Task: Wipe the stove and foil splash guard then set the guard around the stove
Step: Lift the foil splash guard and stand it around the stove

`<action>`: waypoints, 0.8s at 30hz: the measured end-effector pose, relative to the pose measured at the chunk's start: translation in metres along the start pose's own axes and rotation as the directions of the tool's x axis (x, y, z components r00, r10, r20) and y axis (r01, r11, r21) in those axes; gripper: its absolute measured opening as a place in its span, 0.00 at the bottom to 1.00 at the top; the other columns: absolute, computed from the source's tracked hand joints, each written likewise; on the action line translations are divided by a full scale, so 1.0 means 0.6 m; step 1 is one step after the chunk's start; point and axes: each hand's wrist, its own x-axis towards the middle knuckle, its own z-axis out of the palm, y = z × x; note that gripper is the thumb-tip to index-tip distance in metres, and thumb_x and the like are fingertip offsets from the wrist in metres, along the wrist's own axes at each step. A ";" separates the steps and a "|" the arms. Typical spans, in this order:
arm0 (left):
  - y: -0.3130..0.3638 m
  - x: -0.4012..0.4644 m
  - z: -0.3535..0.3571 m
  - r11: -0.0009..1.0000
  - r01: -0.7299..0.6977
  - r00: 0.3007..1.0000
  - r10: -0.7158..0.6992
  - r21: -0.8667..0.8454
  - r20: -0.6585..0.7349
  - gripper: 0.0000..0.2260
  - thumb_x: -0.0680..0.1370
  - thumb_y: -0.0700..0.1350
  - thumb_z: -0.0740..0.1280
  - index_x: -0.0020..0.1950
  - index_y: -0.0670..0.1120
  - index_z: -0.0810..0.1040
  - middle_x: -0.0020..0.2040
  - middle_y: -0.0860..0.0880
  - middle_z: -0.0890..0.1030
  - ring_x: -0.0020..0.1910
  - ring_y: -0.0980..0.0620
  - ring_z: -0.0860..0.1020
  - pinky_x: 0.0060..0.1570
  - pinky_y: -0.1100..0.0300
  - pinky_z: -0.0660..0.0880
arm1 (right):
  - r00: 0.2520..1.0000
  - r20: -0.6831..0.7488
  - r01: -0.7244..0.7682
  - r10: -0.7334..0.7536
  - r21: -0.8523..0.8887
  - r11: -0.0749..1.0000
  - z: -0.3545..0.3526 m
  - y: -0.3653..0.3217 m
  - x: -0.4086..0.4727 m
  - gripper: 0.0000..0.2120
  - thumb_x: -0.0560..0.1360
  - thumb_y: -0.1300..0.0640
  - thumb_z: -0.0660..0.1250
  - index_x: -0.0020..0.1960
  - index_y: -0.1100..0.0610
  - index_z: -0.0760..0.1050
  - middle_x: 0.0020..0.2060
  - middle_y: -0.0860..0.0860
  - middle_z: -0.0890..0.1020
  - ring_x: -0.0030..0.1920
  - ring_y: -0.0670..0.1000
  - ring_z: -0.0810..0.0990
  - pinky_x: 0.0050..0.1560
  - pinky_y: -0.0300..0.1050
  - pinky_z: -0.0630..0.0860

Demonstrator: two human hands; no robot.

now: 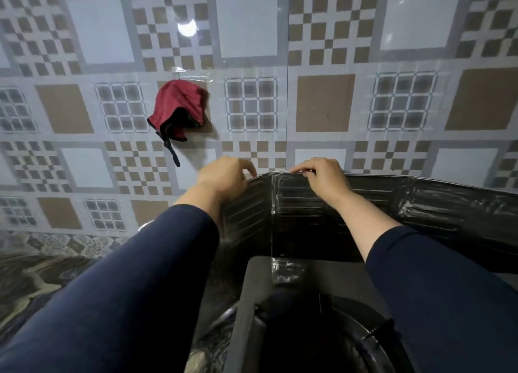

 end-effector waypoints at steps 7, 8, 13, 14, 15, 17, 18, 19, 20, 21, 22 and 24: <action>0.033 -0.008 -0.016 0.979 0.107 0.991 -0.091 -0.174 0.098 0.10 0.73 0.44 0.70 0.53 0.50 0.82 0.55 0.46 0.83 0.54 0.45 0.80 0.51 0.55 0.77 | 0.999 -0.009 -0.036 0.036 0.023 0.999 0.004 -0.015 -0.005 0.14 0.76 0.67 0.62 0.51 0.55 0.84 0.56 0.55 0.83 0.59 0.55 0.79 0.63 0.45 0.71; 0.033 -0.010 -0.019 0.969 0.138 0.987 -0.118 -0.203 0.109 0.10 0.72 0.43 0.70 0.53 0.49 0.82 0.55 0.45 0.83 0.53 0.45 0.80 0.47 0.56 0.77 | 0.999 -0.006 -0.044 0.045 0.039 0.998 0.007 -0.020 -0.004 0.14 0.77 0.67 0.62 0.51 0.55 0.84 0.56 0.55 0.83 0.59 0.55 0.78 0.63 0.46 0.71; 0.025 -0.028 -0.036 0.862 0.324 0.940 -0.248 -0.390 0.234 0.09 0.72 0.36 0.71 0.52 0.41 0.80 0.39 0.45 0.80 0.34 0.48 0.80 0.22 0.61 0.78 | 0.996 0.042 -0.077 0.073 0.085 0.993 0.032 -0.052 0.000 0.14 0.78 0.66 0.61 0.52 0.54 0.83 0.60 0.55 0.81 0.62 0.55 0.76 0.64 0.46 0.69; 0.023 -0.034 -0.038 0.838 0.351 0.931 -0.264 -0.418 0.254 0.08 0.72 0.35 0.71 0.50 0.41 0.79 0.37 0.45 0.79 0.32 0.49 0.80 0.20 0.63 0.76 | 0.996 0.059 -0.078 0.073 0.081 0.994 0.039 -0.057 0.000 0.13 0.78 0.65 0.61 0.53 0.54 0.83 0.60 0.55 0.80 0.63 0.55 0.76 0.64 0.46 0.69; 0.021 -0.040 -0.040 0.813 0.376 0.921 -0.275 -0.445 0.275 0.07 0.73 0.34 0.70 0.50 0.41 0.78 0.36 0.45 0.79 0.31 0.50 0.79 0.19 0.64 0.75 | 0.994 0.076 -0.080 0.074 0.079 0.994 0.045 -0.060 -0.001 0.13 0.78 0.65 0.61 0.53 0.54 0.82 0.61 0.55 0.80 0.64 0.55 0.75 0.64 0.46 0.69; 0.021 -0.051 -0.042 0.756 0.426 0.898 -0.287 -0.497 0.334 0.07 0.73 0.33 0.69 0.50 0.40 0.76 0.34 0.45 0.78 0.30 0.51 0.78 0.19 0.63 0.76 | 0.991 0.105 -0.090 0.081 0.085 0.992 0.054 -0.062 -0.002 0.13 0.79 0.65 0.61 0.53 0.53 0.82 0.62 0.54 0.80 0.64 0.55 0.75 0.64 0.47 0.69; 0.022 -0.057 -0.043 0.726 0.449 0.886 -0.287 -0.521 0.364 0.08 0.74 0.32 0.68 0.51 0.40 0.76 0.34 0.45 0.78 0.30 0.51 0.78 0.20 0.62 0.76 | 0.990 0.113 -0.095 0.085 0.087 0.992 0.057 -0.063 -0.002 0.13 0.79 0.64 0.61 0.52 0.52 0.82 0.61 0.54 0.80 0.64 0.55 0.75 0.64 0.47 0.70; 0.023 -0.061 -0.042 0.699 0.467 0.877 -0.286 -0.542 0.387 0.09 0.74 0.32 0.68 0.53 0.40 0.75 0.35 0.45 0.78 0.30 0.51 0.78 0.21 0.62 0.77 | 0.989 0.118 -0.098 0.088 0.083 0.992 0.057 -0.064 -0.002 0.13 0.79 0.64 0.61 0.52 0.52 0.82 0.61 0.54 0.80 0.64 0.55 0.75 0.63 0.47 0.70; 0.024 -0.063 -0.041 0.675 0.481 0.869 -0.284 -0.560 0.405 0.11 0.74 0.31 0.68 0.54 0.40 0.74 0.36 0.44 0.78 0.30 0.51 0.78 0.21 0.62 0.77 | 0.989 0.122 -0.098 0.088 0.076 0.992 0.057 -0.064 -0.002 0.13 0.78 0.64 0.61 0.51 0.52 0.83 0.61 0.54 0.80 0.64 0.55 0.75 0.63 0.47 0.70; 0.025 -0.066 -0.041 0.654 0.492 0.863 -0.282 -0.575 0.419 0.12 0.74 0.31 0.68 0.56 0.40 0.74 0.38 0.44 0.78 0.30 0.51 0.78 0.22 0.61 0.78 | 0.988 0.126 -0.098 0.089 0.074 0.992 0.055 -0.064 -0.002 0.13 0.78 0.64 0.62 0.51 0.52 0.83 0.61 0.54 0.80 0.64 0.55 0.75 0.64 0.47 0.69; 0.025 -0.067 -0.040 0.638 0.501 0.858 -0.278 -0.585 0.431 0.14 0.74 0.31 0.68 0.58 0.40 0.73 0.39 0.44 0.78 0.31 0.51 0.78 0.22 0.61 0.78 | 0.988 0.128 -0.097 0.087 0.075 0.992 0.052 -0.065 -0.003 0.13 0.78 0.65 0.62 0.51 0.52 0.83 0.61 0.53 0.80 0.64 0.55 0.75 0.64 0.48 0.69; 0.027 -0.071 -0.040 0.625 0.510 0.851 -0.267 -0.591 0.452 0.17 0.74 0.31 0.67 0.61 0.40 0.71 0.42 0.43 0.79 0.33 0.50 0.79 0.24 0.60 0.79 | 0.988 0.128 -0.096 0.086 0.079 0.992 0.048 -0.066 -0.007 0.13 0.78 0.65 0.62 0.52 0.52 0.82 0.61 0.53 0.80 0.65 0.55 0.75 0.65 0.49 0.69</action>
